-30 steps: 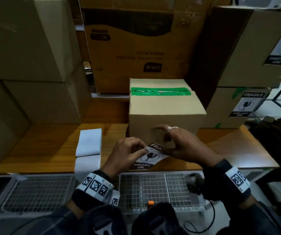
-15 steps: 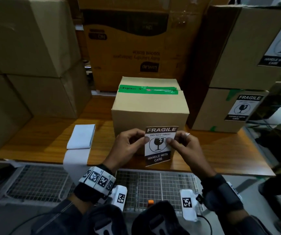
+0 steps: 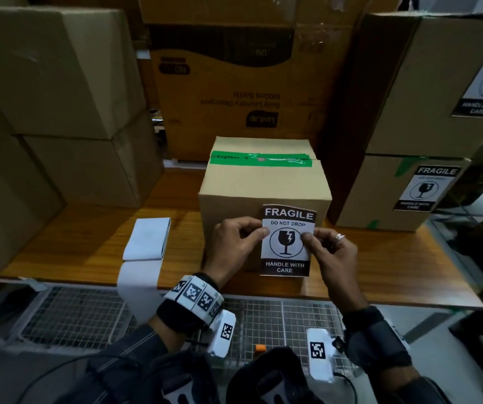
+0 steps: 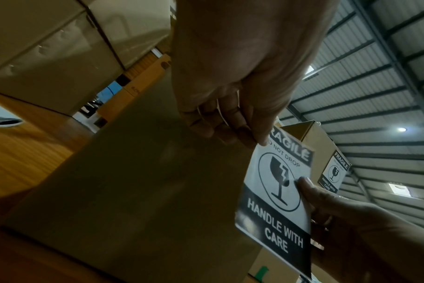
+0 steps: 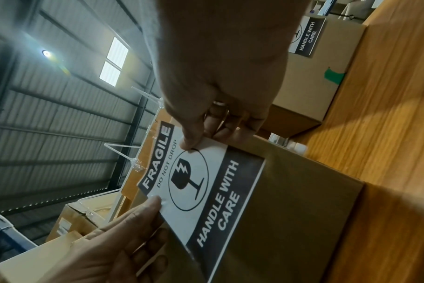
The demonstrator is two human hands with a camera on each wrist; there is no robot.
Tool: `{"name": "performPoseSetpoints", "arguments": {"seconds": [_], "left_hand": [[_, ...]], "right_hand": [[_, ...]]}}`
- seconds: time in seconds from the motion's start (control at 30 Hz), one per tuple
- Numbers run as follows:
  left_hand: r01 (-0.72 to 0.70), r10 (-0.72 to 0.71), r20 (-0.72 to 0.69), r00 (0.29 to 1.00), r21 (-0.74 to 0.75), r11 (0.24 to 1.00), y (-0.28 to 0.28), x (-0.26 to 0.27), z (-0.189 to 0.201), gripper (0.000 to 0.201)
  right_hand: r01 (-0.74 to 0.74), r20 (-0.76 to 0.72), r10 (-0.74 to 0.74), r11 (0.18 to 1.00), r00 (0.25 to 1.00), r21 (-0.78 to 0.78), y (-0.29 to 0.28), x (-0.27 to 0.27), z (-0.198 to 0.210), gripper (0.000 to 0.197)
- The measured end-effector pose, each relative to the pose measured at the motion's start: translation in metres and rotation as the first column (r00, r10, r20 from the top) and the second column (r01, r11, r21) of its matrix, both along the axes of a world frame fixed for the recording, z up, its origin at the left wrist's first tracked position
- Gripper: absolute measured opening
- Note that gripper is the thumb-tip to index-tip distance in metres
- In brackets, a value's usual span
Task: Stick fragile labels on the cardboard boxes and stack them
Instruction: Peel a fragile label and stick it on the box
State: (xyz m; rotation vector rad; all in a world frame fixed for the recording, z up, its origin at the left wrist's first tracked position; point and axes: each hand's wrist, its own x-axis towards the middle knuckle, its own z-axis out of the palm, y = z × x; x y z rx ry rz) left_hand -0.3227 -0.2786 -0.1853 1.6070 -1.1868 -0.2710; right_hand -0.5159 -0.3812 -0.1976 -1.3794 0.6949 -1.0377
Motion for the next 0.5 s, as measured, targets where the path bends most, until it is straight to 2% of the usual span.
{"name": "performPoseSetpoints", "arguments": {"seconds": [0.27,0.5], "left_hand": [[-0.009,0.006,0.086,0.996,0.038,0.999,-0.010,-0.003,0.003,0.020],[-0.018,0.014,0.104,0.995,0.039,0.999,-0.018,-0.004,0.008,0.018]], "right_hand": [[0.060,0.001,-0.060,0.998,0.998,0.010,-0.005,-0.003,-0.005,0.017],[0.077,-0.013,-0.077,0.996,0.997,0.044,-0.009,0.001,-0.004,0.022]]}}
